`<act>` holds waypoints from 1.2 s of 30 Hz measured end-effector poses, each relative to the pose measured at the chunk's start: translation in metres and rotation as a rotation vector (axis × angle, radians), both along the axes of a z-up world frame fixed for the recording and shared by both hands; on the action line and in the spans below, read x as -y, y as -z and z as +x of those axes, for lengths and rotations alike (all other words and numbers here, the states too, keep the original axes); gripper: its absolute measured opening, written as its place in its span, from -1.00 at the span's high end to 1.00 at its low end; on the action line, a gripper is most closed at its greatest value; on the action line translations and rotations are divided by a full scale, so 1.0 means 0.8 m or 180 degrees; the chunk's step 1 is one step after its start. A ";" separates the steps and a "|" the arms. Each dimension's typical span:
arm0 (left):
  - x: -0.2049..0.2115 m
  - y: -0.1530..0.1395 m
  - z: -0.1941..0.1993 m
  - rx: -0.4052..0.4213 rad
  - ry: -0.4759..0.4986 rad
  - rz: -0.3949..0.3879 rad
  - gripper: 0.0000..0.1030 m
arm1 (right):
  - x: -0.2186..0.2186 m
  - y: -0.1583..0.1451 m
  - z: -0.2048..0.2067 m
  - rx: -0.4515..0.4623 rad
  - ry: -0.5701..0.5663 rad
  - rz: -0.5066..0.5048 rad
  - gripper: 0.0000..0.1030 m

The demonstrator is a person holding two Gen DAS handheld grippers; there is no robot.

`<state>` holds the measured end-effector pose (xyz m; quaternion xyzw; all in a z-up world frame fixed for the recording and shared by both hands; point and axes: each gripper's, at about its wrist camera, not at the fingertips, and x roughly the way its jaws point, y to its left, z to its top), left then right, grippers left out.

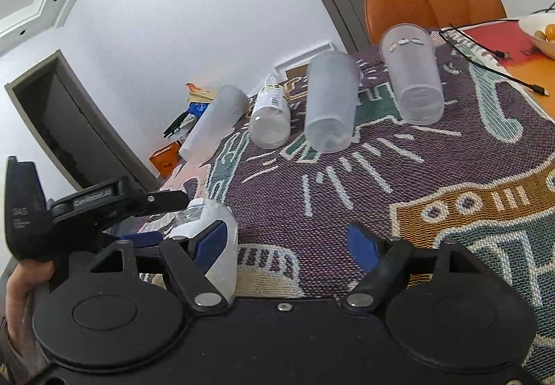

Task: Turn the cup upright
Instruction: 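Close the left gripper on the cup while the right gripper opens and releases it, then rotate the held cup with the left gripper so its opening faces up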

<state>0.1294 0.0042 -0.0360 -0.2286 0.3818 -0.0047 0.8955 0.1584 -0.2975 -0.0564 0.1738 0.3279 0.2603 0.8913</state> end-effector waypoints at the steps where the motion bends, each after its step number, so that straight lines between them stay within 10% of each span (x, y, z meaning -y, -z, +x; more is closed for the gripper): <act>1: 0.001 0.003 0.003 -0.0033 -0.0001 -0.0005 -0.97 | 0.002 0.002 0.001 -0.0012 0.0010 0.0005 -0.50; 9: 0.015 0.022 0.026 -0.0248 0.0077 -0.0048 -0.94 | 0.010 0.017 0.008 -0.0056 0.0052 -0.0038 -0.51; 19: 0.019 0.022 0.037 -0.0365 0.0185 -0.0046 -0.31 | 0.021 0.022 0.009 -0.0080 0.0143 0.0001 -0.52; 36: 0.061 -0.044 -0.030 0.0836 0.0265 0.0885 -0.31 | 0.004 0.002 -0.005 0.0081 0.0083 -0.0085 -0.56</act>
